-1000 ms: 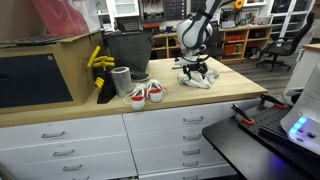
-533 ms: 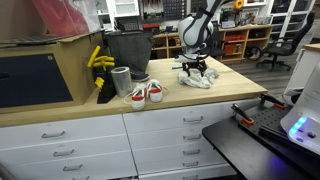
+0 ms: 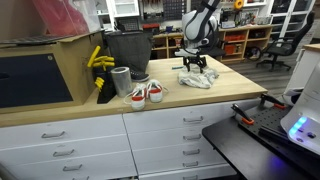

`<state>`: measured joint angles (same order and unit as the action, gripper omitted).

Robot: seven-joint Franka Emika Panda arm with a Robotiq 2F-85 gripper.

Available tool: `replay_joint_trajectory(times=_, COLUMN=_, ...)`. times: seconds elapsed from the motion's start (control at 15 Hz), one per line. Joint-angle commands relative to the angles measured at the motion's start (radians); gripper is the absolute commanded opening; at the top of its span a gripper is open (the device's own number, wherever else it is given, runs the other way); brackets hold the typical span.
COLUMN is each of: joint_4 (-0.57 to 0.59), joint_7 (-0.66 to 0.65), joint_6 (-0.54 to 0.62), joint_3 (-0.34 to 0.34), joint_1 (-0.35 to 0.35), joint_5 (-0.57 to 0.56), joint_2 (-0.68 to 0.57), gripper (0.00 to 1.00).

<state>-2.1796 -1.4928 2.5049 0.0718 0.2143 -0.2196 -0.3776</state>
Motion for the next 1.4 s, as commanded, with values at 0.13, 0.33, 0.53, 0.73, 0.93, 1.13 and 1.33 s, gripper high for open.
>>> replay_joint_trajectory(times=0.13, joint_4=-0.022, joint_7=0.016, joint_6=-0.005, joint_3=-0.027, joint_1=-0.006, joint_5=0.097, joint_2=-0.012, gripper=1.00)
replay_joint_trajectory(times=0.33, joint_4=-0.023, joint_7=0.016, joint_6=-0.005, joint_3=-0.028, joint_1=-0.004, joint_5=0.104, joint_2=-0.016, gripper=1.00)
replay_joint_trajectory(times=0.53, joint_4=-0.023, joint_7=0.016, joint_6=-0.005, joint_3=-0.026, joint_1=-0.005, joint_5=0.103, joint_2=-0.016, gripper=1.00)
replay_joint_trajectory(times=0.73, joint_4=-0.023, joint_7=0.016, joint_6=-0.005, joint_3=-0.026, joint_1=-0.005, joint_5=0.103, joint_2=-0.016, gripper=1.00)
replay_joint_trajectory(times=0.93, joint_4=-0.023, joint_7=0.016, joint_6=-0.005, joint_3=-0.026, joint_1=-0.005, joint_5=0.103, joint_2=-0.016, gripper=1.00)
replay_joint_trajectory(times=1.13, joint_4=-0.023, joint_7=0.016, joint_6=-0.005, joint_3=-0.026, joint_1=-0.005, joint_5=0.103, joint_2=-0.016, gripper=1.00)
replay_joint_trajectory(times=1.33, joint_4=-0.023, joint_7=0.016, joint_6=-0.005, joint_3=-0.026, joint_1=-0.005, joint_5=0.103, joint_2=-0.016, gripper=1.00)
